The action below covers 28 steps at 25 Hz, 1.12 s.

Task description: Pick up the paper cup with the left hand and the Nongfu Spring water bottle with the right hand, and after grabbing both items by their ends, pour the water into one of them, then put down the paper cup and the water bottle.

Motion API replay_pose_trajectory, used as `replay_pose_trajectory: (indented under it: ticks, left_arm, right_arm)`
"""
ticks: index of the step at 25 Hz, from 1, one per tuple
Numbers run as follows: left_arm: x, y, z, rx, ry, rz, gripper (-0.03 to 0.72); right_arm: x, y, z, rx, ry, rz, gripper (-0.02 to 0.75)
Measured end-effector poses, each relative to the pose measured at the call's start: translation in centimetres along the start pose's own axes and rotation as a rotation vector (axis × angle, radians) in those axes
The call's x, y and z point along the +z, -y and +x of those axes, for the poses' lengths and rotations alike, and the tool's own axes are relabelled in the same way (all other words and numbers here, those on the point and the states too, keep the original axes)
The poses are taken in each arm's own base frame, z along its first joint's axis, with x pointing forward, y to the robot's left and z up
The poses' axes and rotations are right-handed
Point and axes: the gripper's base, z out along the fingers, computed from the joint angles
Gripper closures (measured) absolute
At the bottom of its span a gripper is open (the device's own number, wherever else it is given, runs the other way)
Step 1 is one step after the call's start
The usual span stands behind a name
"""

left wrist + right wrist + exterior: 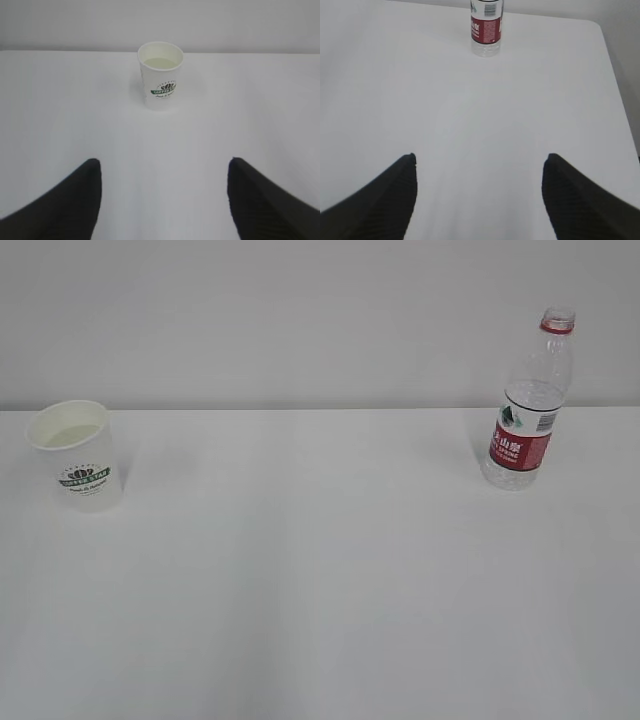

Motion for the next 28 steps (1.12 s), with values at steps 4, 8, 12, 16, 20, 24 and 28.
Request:
replay_pose_trajectory:
  ticks: [4,8,12,16,20,24,28]
  left_arm:
    - [-0.9,0.0,0.3,0.003,0.051,0.005,0.151]
    - [-1.6,0.1,0.4,0.006,0.030,0.005,0.177]
    - [-1.7,0.0,1.0,0.007,-0.038,0.000,0.190]
    - [-1.8,0.0,1.7,0.008,-0.107,-0.005,0.193]
    - [-1.8,-0.1,1.9,0.009,-0.129,-0.008,0.194]
    - [-1.8,-0.1,1.9,0.010,-0.129,-0.008,0.200]
    - [-1.7,-0.1,1.9,0.010,-0.125,-0.009,0.202]
  right_arm:
    - [0.4,-0.3,0.6,-0.008,-0.004,-0.023,0.150]
    - [0.6,-0.3,0.7,-0.009,-0.008,-0.025,0.151]
    - [0.6,-0.3,0.7,-0.009,-0.006,-0.026,0.151]
    - [0.7,-0.3,0.8,-0.010,-0.010,-0.026,0.150]
    - [0.7,-0.3,0.8,-0.012,-0.009,-0.026,0.150]
    - [0.8,-0.3,0.8,-0.012,-0.008,-0.026,0.150]
    - [0.8,-0.3,0.8,-0.012,-0.008,-0.024,0.151]
